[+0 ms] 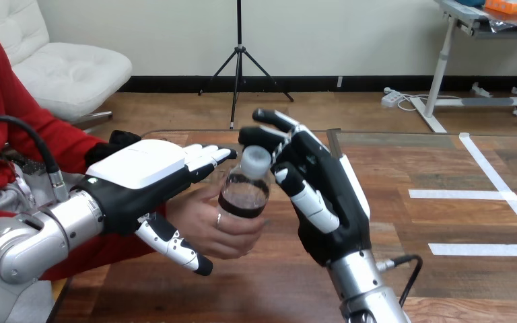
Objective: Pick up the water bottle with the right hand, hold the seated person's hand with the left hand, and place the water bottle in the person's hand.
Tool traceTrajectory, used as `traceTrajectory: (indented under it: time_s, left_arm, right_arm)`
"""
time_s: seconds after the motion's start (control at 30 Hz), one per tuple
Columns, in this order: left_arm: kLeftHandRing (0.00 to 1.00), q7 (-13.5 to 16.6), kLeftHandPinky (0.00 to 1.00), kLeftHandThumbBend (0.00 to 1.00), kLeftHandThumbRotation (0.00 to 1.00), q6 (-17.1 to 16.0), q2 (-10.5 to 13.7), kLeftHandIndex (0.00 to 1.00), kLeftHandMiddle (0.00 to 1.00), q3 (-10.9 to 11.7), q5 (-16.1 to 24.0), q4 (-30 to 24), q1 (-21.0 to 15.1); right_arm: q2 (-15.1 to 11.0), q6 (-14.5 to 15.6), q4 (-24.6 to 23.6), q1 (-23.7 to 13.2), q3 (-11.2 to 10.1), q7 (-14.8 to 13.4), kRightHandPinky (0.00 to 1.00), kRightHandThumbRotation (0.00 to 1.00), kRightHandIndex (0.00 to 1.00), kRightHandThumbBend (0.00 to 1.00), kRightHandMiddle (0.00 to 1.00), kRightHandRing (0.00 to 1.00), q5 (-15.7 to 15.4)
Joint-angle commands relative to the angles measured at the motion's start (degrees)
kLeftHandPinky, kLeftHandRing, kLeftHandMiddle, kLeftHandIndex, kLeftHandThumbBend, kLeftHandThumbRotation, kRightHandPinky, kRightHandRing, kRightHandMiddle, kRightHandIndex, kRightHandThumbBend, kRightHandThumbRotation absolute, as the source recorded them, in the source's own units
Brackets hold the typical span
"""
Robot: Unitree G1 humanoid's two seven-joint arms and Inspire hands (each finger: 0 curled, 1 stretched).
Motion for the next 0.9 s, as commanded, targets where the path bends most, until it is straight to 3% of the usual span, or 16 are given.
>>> traceTrajectory:
  time_s: [0.0, 0.5, 0.87]
  left_arm:
    - [1.00, 2.03, 1.00, 1.00, 0.46, 0.53, 1.50, 1.00, 1.00, 2.88, -0.19, -2.76, -0.72]
    - [1.00, 5.12, 1.00, 1.00, 0.53, -0.58, 1.22, 1.00, 1.00, 4.26, 0.15, -3.78, 1.78]
    - [1.00, 10.35, 1.00, 1.00, 0.56, -2.48, -0.34, 1.00, 1.00, 5.20, -0.51, -3.64, 3.14]
  right_arm:
    - [8.06, -2.51, 0.22, -7.04, -1.14, 1.05, 0.82, 0.56, 0.79, 1.00, 0.74, 0.79, 1.35]
    - [5.91, -2.77, -0.75, -6.13, -2.20, 1.55, 0.82, 0.58, 0.81, 1.00, 0.76, 0.80, 1.40]
    - [4.43, -3.38, -0.93, -6.07, -4.16, 2.95, 0.82, 0.58, 0.81, 1.00, 0.76, 0.81, 2.30]
